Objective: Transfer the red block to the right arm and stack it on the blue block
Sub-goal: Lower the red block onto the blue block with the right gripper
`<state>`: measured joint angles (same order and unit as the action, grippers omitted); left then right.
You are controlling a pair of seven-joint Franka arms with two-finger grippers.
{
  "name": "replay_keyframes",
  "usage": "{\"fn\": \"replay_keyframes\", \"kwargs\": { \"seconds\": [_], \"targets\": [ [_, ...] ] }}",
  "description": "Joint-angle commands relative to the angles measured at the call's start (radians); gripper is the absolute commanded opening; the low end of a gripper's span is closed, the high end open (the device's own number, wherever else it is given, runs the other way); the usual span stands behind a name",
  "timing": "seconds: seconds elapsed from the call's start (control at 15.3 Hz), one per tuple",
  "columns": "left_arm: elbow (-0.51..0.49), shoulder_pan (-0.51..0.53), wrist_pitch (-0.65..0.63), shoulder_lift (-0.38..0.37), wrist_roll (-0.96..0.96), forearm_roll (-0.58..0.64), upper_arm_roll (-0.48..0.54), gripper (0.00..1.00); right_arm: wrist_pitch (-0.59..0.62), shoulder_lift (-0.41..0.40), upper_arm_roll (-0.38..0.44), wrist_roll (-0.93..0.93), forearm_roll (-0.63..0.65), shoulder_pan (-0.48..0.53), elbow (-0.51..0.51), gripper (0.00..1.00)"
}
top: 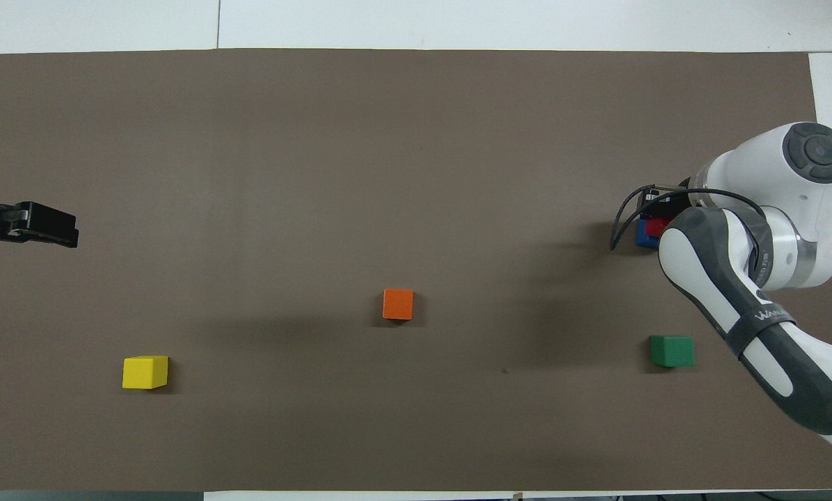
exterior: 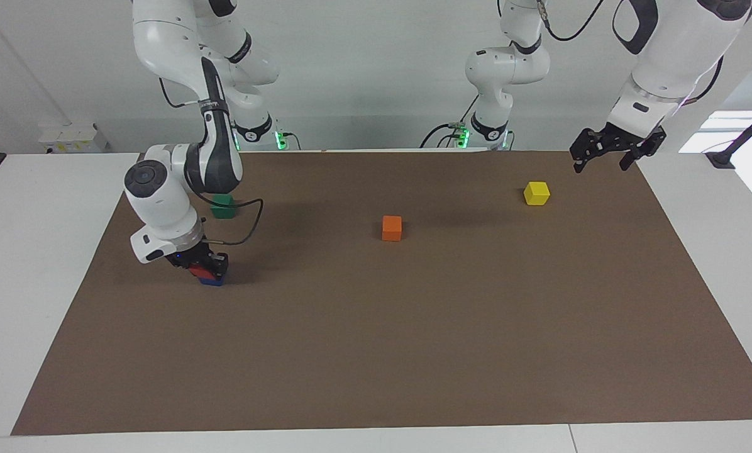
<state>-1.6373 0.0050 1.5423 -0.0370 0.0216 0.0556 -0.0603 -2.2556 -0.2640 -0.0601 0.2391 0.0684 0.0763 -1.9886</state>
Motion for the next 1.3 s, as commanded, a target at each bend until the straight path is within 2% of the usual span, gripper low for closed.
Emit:
{"fn": "replay_keyframes", "kwargs": {
  "seconds": [0.0, 0.65, 0.72, 0.78, 0.85, 0.98, 1.04, 1.24],
  "targets": [
    [-0.026, -0.002, 0.019, -0.023, 0.023, -0.011, -0.006, 1.00, 0.013, 0.019, -0.007, 0.016, 0.016, 0.019, -0.018, 0.00],
    [-0.047, 0.003, 0.079, -0.026, 0.021, -0.017, -0.016, 1.00, 0.018, 0.017, -0.007, 0.016, 0.016, 0.019, -0.019, 0.00],
    [-0.047, 0.003, 0.079, -0.026, 0.015, -0.031, -0.016, 1.00, 0.018, 0.017, -0.007, 0.014, 0.016, 0.020, -0.019, 0.18],
    [-0.046, 0.003, 0.079, -0.026, 0.012, -0.049, -0.016, 1.00, 0.018, 0.017, -0.007, 0.014, 0.016, 0.020, -0.019, 0.46],
    [-0.044, 0.003, 0.079, -0.026, 0.011, -0.059, -0.016, 1.00, 0.019, 0.017, -0.007, 0.014, 0.016, 0.019, -0.019, 0.66],
    [-0.044, 0.003, 0.081, -0.026, 0.009, -0.059, -0.015, 1.00, 0.019, 0.017, -0.007, 0.014, 0.016, 0.020, -0.019, 0.89],
    [-0.044, 0.003, 0.081, -0.026, -0.003, -0.059, -0.015, 1.00, 0.019, 0.019, -0.009, 0.012, 0.016, 0.020, -0.019, 0.92],
    [-0.042, -0.003, 0.081, -0.024, -0.080, -0.059, -0.016, 1.00, 0.021, 0.017, -0.007, 0.011, 0.016, 0.019, -0.019, 0.93]
  ]
}}
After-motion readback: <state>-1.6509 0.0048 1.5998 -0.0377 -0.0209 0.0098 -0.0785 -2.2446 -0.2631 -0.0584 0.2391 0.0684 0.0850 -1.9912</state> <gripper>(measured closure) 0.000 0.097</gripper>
